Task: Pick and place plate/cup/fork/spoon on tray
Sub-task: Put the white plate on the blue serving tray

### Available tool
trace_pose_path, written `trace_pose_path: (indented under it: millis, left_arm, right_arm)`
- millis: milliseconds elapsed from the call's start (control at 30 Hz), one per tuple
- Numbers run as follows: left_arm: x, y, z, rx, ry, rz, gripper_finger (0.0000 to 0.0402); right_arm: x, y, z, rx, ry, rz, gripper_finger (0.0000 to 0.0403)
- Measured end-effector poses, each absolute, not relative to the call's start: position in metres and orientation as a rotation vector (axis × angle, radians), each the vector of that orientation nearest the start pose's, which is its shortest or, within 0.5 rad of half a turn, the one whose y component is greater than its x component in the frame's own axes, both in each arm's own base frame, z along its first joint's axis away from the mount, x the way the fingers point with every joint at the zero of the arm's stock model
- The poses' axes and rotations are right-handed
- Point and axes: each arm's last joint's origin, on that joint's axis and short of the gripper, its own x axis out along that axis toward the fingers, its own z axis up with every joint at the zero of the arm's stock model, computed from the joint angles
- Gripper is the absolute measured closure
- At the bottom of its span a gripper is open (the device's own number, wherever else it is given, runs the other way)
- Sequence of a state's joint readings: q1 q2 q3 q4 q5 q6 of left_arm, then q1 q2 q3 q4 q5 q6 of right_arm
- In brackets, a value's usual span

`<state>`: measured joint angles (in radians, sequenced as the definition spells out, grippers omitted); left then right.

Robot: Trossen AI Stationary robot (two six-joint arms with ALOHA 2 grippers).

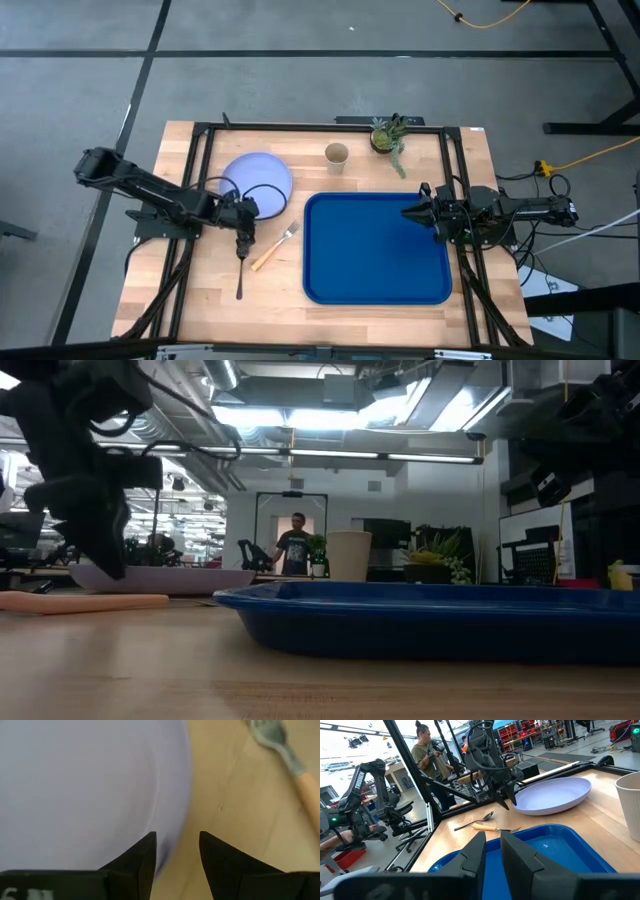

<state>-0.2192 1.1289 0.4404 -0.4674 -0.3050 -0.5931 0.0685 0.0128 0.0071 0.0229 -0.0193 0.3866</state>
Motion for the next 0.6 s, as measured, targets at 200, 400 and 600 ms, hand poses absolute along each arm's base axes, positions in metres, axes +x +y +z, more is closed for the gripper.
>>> trace_pose_path:
  millis: [200, 400, 600]
  left_arm:
    - [0.176, -0.028, 0.134, -0.241, 1.050, 0.508, 0.0260]
    - [0.181, -0.028, 0.125, -0.255, 1.039, 0.580, 0.0260]
    - [0.185, -0.028, 0.124, -0.299, 0.997, 0.618, 0.0267]
  right_arm:
    - [0.098, 0.007, 0.167, 0.386, 0.000, 0.090, 0.0338]
    - [0.098, 0.007, 0.167, 0.385, 0.000, 0.090, 0.0338]
    - [0.098, 0.007, 0.167, 0.385, 0.000, 0.090, 0.0338]
